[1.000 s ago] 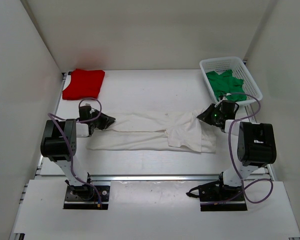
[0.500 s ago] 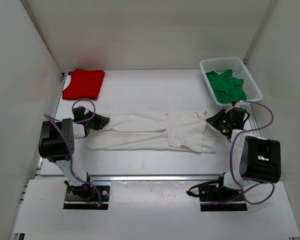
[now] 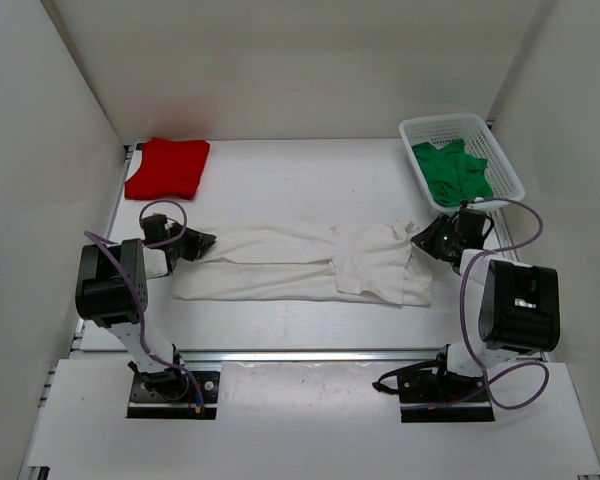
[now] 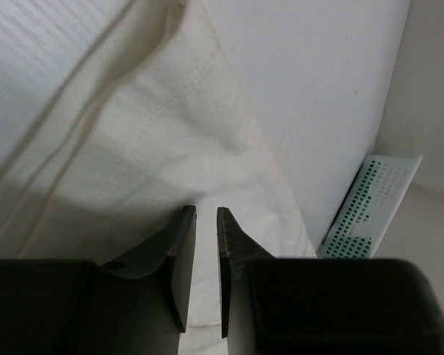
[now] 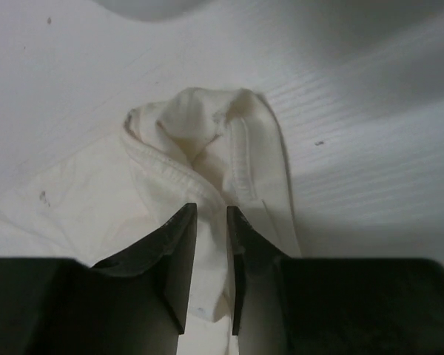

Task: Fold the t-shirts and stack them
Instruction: Fold the other side of the tshirt into a rectangle

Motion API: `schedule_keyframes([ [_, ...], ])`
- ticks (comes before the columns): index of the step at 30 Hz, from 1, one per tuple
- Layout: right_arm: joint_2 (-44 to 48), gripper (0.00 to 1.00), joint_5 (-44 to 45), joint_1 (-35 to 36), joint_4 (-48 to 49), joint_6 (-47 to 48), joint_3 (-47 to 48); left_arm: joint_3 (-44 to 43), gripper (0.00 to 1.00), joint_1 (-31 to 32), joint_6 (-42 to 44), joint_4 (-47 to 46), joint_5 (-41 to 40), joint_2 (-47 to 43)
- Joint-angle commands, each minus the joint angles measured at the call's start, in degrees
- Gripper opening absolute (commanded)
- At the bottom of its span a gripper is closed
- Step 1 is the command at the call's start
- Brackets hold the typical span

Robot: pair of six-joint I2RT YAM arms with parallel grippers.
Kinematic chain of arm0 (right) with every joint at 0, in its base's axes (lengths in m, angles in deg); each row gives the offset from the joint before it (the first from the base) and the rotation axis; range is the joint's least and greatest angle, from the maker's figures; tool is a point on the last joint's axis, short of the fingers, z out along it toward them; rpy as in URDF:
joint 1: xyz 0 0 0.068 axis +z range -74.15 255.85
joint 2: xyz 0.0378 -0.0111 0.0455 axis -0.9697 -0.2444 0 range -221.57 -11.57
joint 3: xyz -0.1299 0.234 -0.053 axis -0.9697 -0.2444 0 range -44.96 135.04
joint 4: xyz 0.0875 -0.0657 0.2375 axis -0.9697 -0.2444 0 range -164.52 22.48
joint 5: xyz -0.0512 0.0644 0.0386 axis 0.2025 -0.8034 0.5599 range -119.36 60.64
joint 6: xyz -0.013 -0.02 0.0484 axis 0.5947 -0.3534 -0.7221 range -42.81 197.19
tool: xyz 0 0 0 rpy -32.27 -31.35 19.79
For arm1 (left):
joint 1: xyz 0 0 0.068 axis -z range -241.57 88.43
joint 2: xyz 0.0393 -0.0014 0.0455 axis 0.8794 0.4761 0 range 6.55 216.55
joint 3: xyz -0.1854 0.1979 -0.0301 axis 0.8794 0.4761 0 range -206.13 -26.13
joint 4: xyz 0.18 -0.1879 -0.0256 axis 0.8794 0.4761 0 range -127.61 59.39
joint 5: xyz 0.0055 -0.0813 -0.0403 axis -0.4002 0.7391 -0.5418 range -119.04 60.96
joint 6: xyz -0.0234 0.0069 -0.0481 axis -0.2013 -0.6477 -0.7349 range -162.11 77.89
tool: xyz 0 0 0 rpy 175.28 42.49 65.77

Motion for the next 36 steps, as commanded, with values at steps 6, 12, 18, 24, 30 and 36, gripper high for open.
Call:
schedule_keyframes([
  [6,-3.58,0.16,6.72,8.26,-9.87,13.12,16.12,-3.32,0.30,4.49,5.10,4.00,-5.05,-6.32],
  [12,-10.21,0.24,9.19,9.58,-11.48,15.86,22.11,-4.64,0.29,5.64,4.14,3.22,-4.00,-3.42],
  [18,-13.99,0.23,7.52,9.49,-14.65,16.66,24.93,-5.96,0.30,5.03,4.23,3.57,-3.65,-0.34],
  [24,-13.55,0.23,7.07,9.67,-14.30,16.74,24.57,-6.57,0.29,3.71,4.06,4.01,-2.77,2.38],
  [30,-10.13,0.26,6.81,9.84,-12.45,15.86,23.16,-5.78,0.28,2.03,3.44,3.13,-1.71,2.57],
  [36,-10.91,0.26,5.23,9.85,-13.60,15.51,23.34,-6.66,0.28,1.77,4.23,4.18,-2.60,3.00],
])
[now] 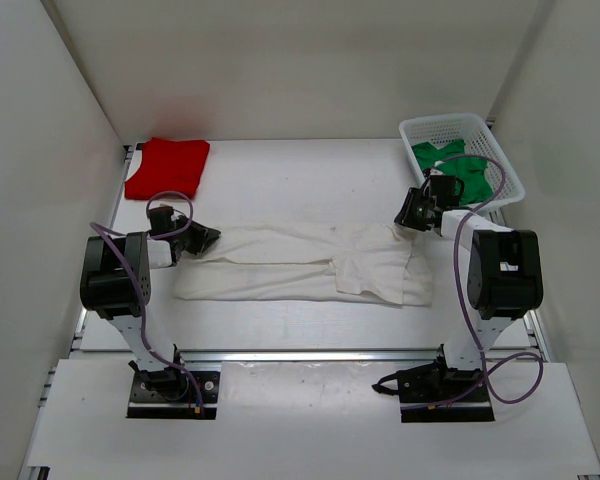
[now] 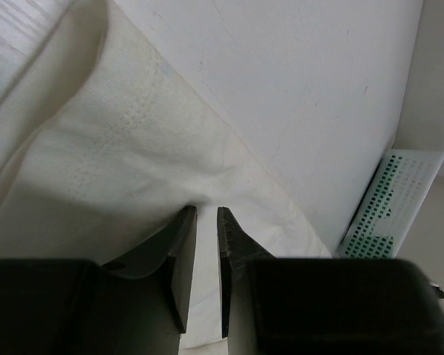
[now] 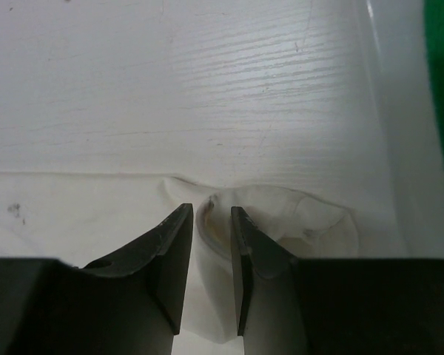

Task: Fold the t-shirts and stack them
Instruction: Fold the other side of the tshirt into a rectangle

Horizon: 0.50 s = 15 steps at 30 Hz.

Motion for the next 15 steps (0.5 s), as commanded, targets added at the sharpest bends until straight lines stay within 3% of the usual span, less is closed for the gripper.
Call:
schedule_keyframes([
  [1,1.81,0.26,-1.09,-0.34,1.42,-0.34,-0.06,-1.09,0.28,-0.83,0.87,0.97,-0.26,0.05],
  [10,1.36,0.21,-2.05,0.18,1.51,-0.96,-1.21,1.02,0.28,-4.43,-1.77,-1.14,2.03,0.75],
  [13,1.54,0.13,-2.23,-0.17,1.25,-1.13,-1.39,0.85,0.28,-5.23,-1.16,-0.44,1.86,0.76],
  [15,1.98,0.00,-2.67,-0.26,1.60,-1.74,-1.65,0.76,0.28,-5.75,-0.98,0.09,1.68,0.93],
])
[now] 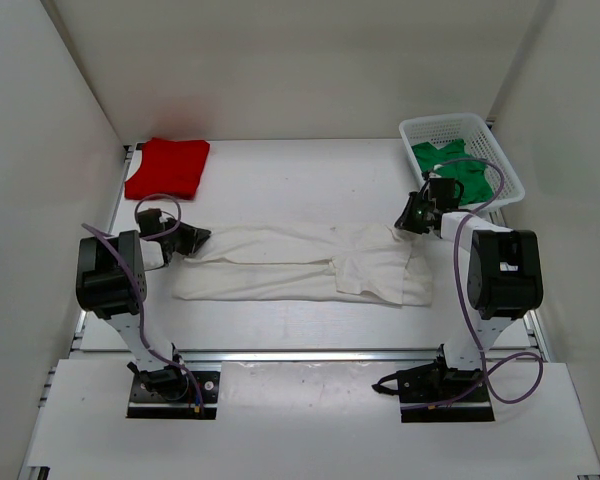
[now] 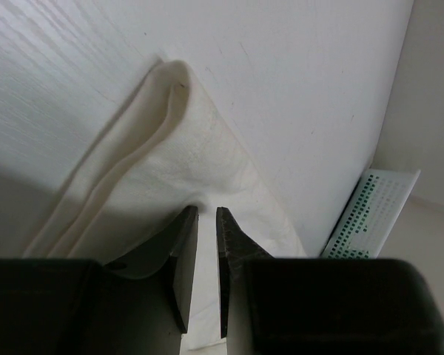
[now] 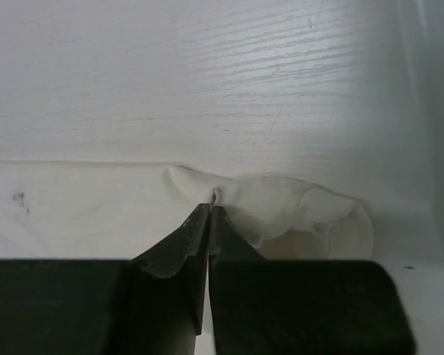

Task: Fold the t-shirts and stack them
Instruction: Fold the other side of the tshirt into a rectangle

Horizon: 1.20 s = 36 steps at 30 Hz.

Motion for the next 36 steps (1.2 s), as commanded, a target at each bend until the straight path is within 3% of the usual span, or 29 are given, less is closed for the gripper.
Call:
schedule_keyframes([
  [1,1.90,0.00,-1.18,-0.95,2.18,-1.09,-0.50,0.34,0.27,-1.75,0.94,1.23,-0.37,0.03],
  [16,9.36,0.00,5.92,-6.32,5.71,-5.74,-6.04,1.31,0.27,-3.69,-0.02,0.44,0.50,0.82],
  [28,6.91,0.00,13.58,-7.81,4.83,-6.90,-6.38,1.13,0.27,-4.48,0.24,1.23,-0.11,0.47],
  [31,6.03,0.07,14.10,-7.46,3.17,-7.16,-4.98,0.69,0.26,-4.57,-0.11,0.62,-0.11,0.12],
  [33,5.15,0.18,11.93,-7.99,0.81,-7.15,-2.45,0.78,0.26,-4.04,-0.37,0.44,0.33,-0.84],
  [36,6.02,0.21,10.76,-7.91,-0.18,-7.59,-2.43,0.43,0.27,-3.34,-0.55,0.27,0.24,-3.56],
])
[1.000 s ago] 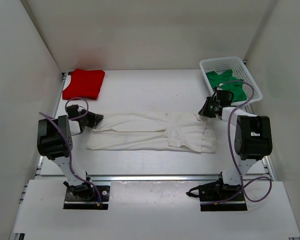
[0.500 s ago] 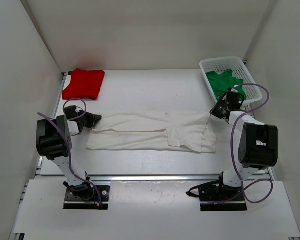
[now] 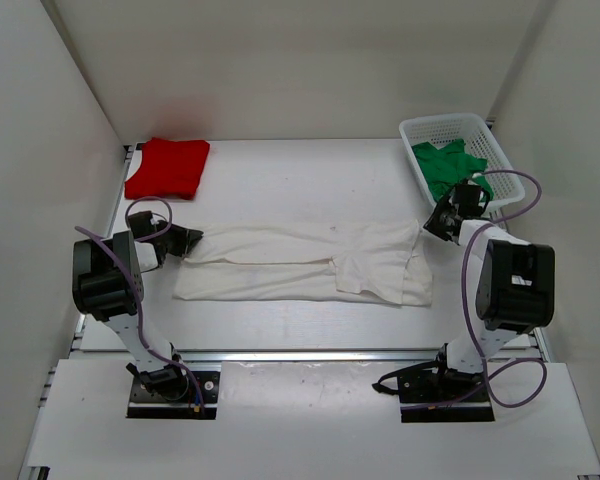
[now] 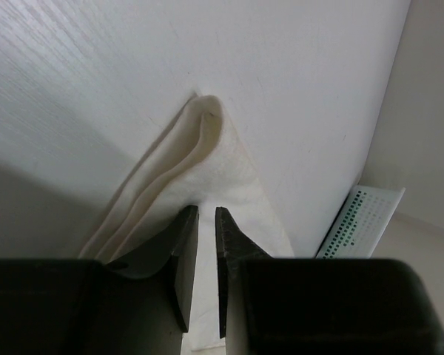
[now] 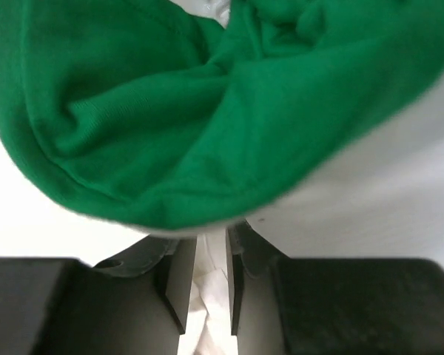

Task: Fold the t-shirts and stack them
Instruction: Fold the other side of the tshirt into a rectangle

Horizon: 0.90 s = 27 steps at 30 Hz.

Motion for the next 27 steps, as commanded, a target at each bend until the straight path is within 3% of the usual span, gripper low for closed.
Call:
schedule_keyframes([
  [1,3.22,0.21,0.97,-0.01,-1.29,-0.69,1.81,0.25,0.27,0.72,0.54,0.85,-1.26,-4.16],
  [6,12.63,0.18,5.01,4.46,0.02,-0.17,-2.05,-0.71,0.29,4.33,2.04,2.61,-3.28,-10.48],
  [12,7.47,0.04,-7.54,5.53,4.13,-2.27,-3.98,-0.01,0.30,16.52,4.15,3.84,-5.57,-16.11],
  [15,4.84,0.00,-13.06,2.99,6.61,-7.62,-7.33,2.88,0.30,19.88,4.41,3.50,-5.58,-17.70],
  [21,2.80,0.01,-14.06,-1.41,7.31,-10.62,-10.66,10.53,0.29,16.47,1.17,-0.80,-1.62,-17.17],
  [27,12.88,0.03,-9.41,2.26,4.33,-7.55,-9.61,15.63,0.29,10.15,1.26,0.15,-3.64,-18.58],
])
